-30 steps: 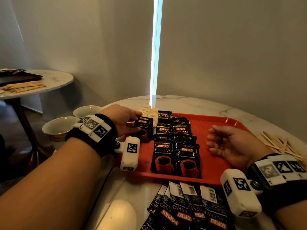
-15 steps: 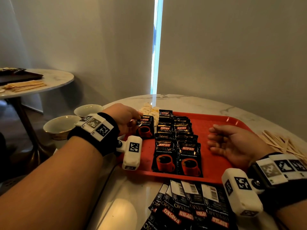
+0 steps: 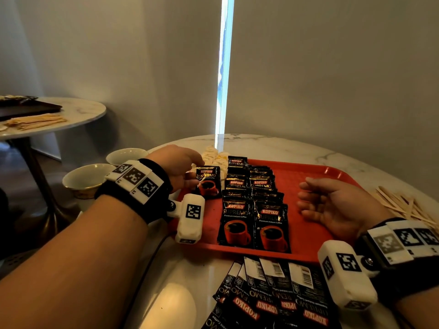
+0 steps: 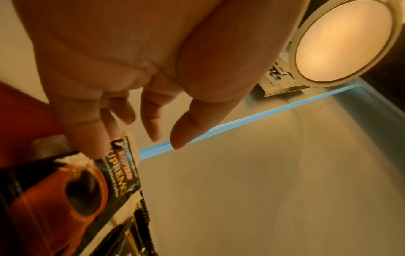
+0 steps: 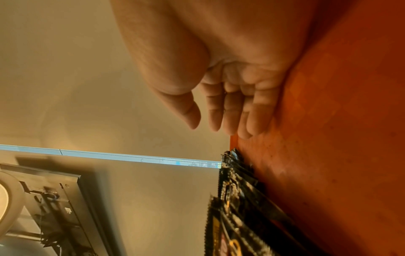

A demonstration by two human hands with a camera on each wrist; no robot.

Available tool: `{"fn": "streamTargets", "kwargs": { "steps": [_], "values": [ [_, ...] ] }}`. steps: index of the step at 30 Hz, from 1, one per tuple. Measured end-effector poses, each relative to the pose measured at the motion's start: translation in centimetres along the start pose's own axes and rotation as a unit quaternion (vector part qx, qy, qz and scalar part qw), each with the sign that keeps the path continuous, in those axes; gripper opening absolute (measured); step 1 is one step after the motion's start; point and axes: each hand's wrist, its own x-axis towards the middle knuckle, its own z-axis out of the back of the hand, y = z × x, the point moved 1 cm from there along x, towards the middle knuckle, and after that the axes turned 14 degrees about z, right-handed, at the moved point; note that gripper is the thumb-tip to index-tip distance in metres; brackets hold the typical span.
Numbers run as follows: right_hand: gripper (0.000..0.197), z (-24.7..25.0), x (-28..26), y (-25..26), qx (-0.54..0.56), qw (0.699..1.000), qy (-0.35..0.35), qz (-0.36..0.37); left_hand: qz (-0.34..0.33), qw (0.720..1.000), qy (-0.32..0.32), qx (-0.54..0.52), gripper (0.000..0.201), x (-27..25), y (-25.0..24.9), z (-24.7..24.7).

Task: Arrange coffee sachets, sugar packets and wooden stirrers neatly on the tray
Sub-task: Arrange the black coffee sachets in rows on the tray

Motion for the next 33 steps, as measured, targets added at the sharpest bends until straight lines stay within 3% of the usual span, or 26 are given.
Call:
{"fn": "streamTargets", "kwargs": {
  "steps": [7,15,22,33],
  "values": [
    [0.018,0.00,0.06,-0.05,-0.001,1.000,0.002,0.000,0.012,0.999,0.018,0.031,0.006,-0.60,-0.30,-0.16],
    [0.018,-0.01,0.11,-0.18,-0.003,1.000,0.000,0.000,0.016,0.998,0.052,0.033,0.026,-0.63,0.17,-0.53],
    [0.019,-0.08,0.08,-0.10,-0.002,1.000,0.001,-0.004,0.020,0.997,0.072,0.007,0.028,-0.68,0.29,-0.49],
    [0.020,-0.20,-0.15,0.09,-0.003,1.000,0.001,-0.010,-0.018,0.998,0.015,0.050,0.029,-0.55,-0.48,0.09]
  ]
}}
